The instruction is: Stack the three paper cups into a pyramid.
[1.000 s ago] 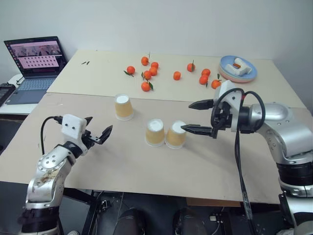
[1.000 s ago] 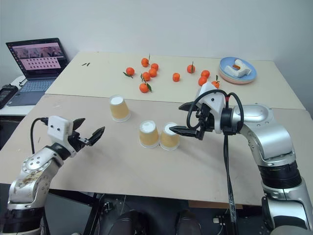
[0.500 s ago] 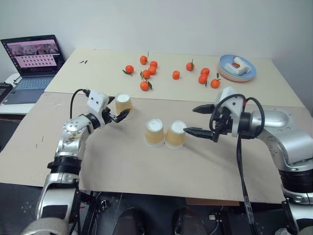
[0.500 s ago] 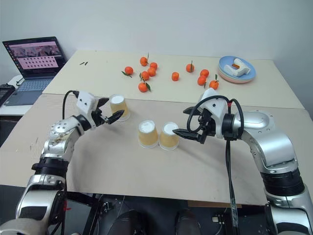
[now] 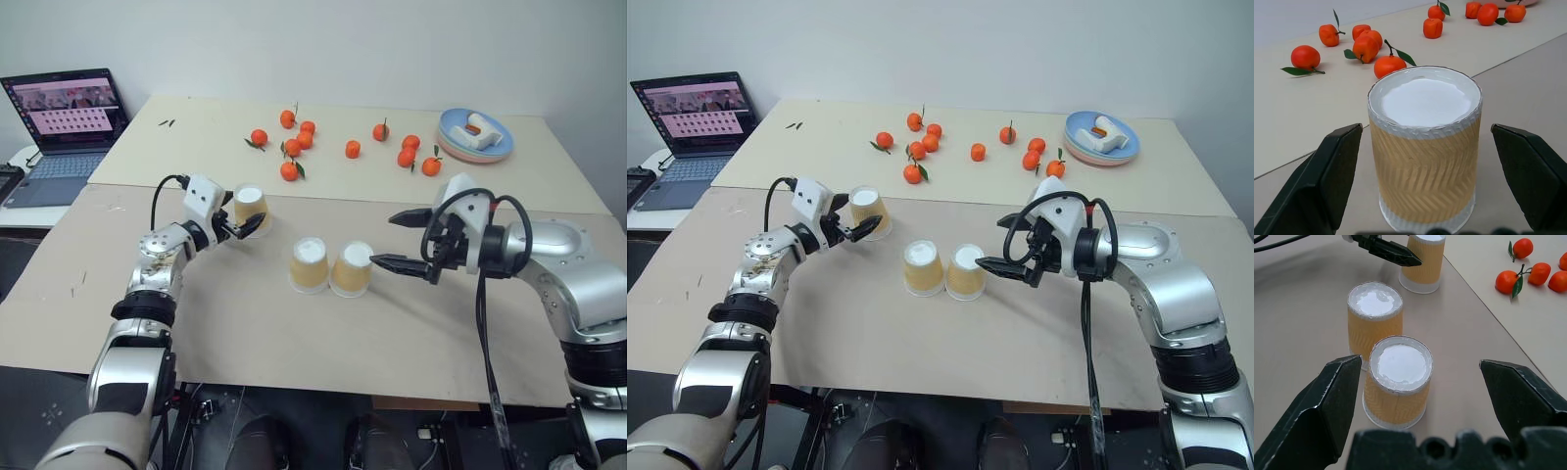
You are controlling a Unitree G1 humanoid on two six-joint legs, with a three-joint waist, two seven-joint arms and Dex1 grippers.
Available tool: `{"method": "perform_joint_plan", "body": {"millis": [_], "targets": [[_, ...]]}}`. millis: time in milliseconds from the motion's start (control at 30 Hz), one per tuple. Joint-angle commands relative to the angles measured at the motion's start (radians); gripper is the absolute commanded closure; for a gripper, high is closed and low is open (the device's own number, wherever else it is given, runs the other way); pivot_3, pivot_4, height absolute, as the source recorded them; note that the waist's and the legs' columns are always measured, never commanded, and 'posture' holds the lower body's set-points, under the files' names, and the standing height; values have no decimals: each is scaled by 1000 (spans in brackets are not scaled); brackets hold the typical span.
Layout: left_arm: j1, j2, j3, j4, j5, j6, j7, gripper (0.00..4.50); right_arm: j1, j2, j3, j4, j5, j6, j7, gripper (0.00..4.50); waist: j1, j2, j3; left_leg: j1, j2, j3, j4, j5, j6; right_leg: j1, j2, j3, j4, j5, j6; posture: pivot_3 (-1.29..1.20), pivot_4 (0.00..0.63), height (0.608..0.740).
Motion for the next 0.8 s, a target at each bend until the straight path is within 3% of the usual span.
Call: {"method": "perform_joint_plan", "body": {"millis": [33,433,567,800], "targets": [[-55,-12,21,33,-5,-19,-2,0,-9,-12,-30,-10,11,-18,-4,10,0,0,0,0,0,0,0,0,0,0,0,0,0,0,0,0,150,680],[-94,-39,28,82,1,-36,5,0,-1,-13,-30,-5,3,-23,-10,10,-2,0,0,0,0,0,0,0,0,0,0,0,0,0,0,0,150,680],[-95,-40,30,81,2,-33,6,1074,3,-12,-28,-7,0,-26,-13,0,-2,0,0,0,0,0,0,0,0,0,0,0,0,0,0,0,150,680],[-90,-44,32,72,5,-31,1,1074,-1,-7,-21,-2,0,-24,-20,0,-1,-1,0,0,0,0,0,0,0,0,0,0,0,0,0,0,150,680]]}}
